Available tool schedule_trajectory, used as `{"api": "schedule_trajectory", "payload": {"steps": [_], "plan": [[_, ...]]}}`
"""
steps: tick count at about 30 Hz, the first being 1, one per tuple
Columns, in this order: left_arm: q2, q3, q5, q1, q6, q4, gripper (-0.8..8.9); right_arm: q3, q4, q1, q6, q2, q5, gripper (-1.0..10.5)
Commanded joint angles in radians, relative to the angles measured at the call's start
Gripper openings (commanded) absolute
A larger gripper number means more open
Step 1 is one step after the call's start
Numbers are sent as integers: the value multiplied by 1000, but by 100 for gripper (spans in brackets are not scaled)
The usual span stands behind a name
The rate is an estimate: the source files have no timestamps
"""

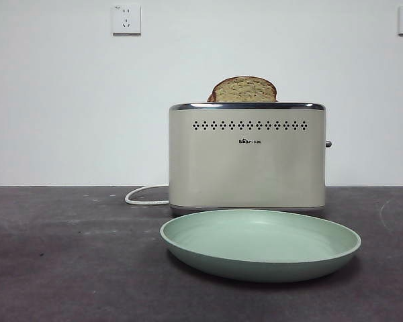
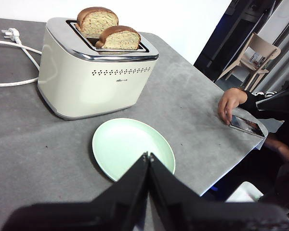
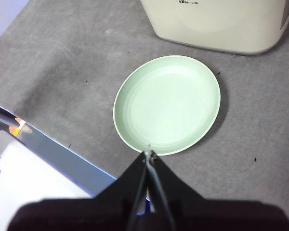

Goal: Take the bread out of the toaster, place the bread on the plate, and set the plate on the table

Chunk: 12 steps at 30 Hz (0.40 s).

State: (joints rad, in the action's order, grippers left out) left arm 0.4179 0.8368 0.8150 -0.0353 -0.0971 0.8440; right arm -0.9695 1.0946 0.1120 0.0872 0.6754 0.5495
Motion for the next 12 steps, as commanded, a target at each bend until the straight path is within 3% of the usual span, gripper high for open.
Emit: {"api": "schedule_trajectory", "payload": {"steps": [1,3,6,7,8,12], "plan": [[-1,2,2,4,20,-10,2,-2,-5,3,14,-1,1,13],[-1,2,2,4,19,-15,79,-2,-6,3,13,-1,0,106],[-1,2,-2,4,19,-17,473,-2,-8,3,-7,-1,-1,419],[-1,2,-2,4,19,-22,540,-2,-8,3,-9,-1,-1,518],[-1,2,-1,4,19,-27,538,-2,-8,3,-9,-1,-1,577],[-1,2,1,4,19,-75,538,-2,-9,3,-9,-1,-1,581]]}}
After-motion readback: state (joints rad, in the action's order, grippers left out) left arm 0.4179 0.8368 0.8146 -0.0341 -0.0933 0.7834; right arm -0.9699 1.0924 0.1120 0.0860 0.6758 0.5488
